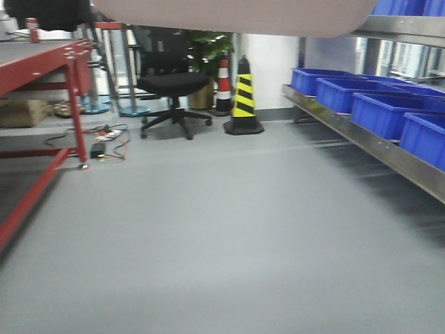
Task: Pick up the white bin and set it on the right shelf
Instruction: 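Hold the bin aloft while the base drives past the red table, then hold the bin while the base approaches the steel shelf with blue bins, then push the bin forward onto the upper shelf rollers with both grippers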
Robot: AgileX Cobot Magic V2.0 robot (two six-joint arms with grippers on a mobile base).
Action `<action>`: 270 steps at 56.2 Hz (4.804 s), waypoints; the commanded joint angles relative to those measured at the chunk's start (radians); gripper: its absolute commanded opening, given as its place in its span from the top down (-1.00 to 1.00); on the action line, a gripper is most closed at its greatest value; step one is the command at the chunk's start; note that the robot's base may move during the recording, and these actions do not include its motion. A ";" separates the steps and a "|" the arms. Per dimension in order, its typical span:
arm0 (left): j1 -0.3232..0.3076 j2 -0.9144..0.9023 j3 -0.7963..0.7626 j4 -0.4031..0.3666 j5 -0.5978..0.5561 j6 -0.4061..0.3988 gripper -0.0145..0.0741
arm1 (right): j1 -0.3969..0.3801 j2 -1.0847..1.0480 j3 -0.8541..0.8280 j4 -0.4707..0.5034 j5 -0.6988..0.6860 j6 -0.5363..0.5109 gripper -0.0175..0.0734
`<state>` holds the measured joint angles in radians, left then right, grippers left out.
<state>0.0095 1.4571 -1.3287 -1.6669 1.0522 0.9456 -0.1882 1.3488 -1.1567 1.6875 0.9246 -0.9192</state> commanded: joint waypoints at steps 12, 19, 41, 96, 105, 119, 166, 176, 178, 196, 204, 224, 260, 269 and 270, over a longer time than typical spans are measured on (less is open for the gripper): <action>-0.049 -0.040 -0.035 -0.068 0.281 0.018 0.96 | 0.030 -0.044 -0.034 0.083 0.153 0.002 0.46; -0.049 -0.040 -0.035 -0.068 0.281 0.018 0.96 | 0.030 -0.044 -0.034 0.083 0.145 0.002 0.46; -0.049 -0.040 -0.035 -0.068 0.281 0.018 0.96 | 0.030 -0.044 -0.034 0.083 0.144 0.002 0.46; -0.049 -0.039 -0.035 -0.068 0.279 0.018 0.96 | 0.030 -0.044 -0.034 0.083 0.133 0.002 0.46; -0.049 -0.039 -0.035 -0.068 0.279 0.018 0.96 | 0.030 -0.044 -0.034 0.083 0.130 0.002 0.46; -0.049 -0.039 -0.035 -0.068 0.279 0.018 0.96 | 0.030 -0.044 -0.034 0.083 0.129 0.002 0.46; -0.049 -0.039 -0.035 -0.068 0.278 0.018 0.96 | 0.030 -0.044 -0.034 0.083 0.129 0.002 0.46; -0.049 -0.039 -0.035 -0.068 0.278 0.018 0.96 | 0.030 -0.044 -0.034 0.083 0.129 0.002 0.46; -0.049 -0.039 -0.035 -0.068 0.278 0.018 0.96 | 0.030 -0.044 -0.034 0.083 0.129 0.002 0.46; -0.049 -0.039 -0.035 -0.068 0.278 0.018 0.96 | 0.030 -0.044 -0.034 0.083 0.129 0.002 0.46; -0.049 -0.039 -0.035 -0.068 0.278 0.018 0.96 | 0.030 -0.044 -0.034 0.083 0.129 0.002 0.46; -0.049 -0.039 -0.035 -0.068 0.277 0.018 0.96 | 0.030 -0.044 -0.034 0.083 0.129 0.002 0.46; -0.049 -0.035 -0.035 -0.091 0.132 0.018 0.96 | 0.030 -0.043 -0.034 0.083 0.111 0.002 0.46; -0.049 0.015 -0.035 -0.084 0.093 0.018 0.96 | 0.030 -0.009 -0.034 0.079 0.094 0.001 0.46; -0.049 0.021 -0.035 -0.084 0.095 0.018 0.96 | 0.030 -0.004 -0.034 0.079 0.095 0.001 0.46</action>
<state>-0.0014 1.4881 -1.3287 -1.6789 1.0383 0.9438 -0.1860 1.3581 -1.1567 1.6966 0.8939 -0.9147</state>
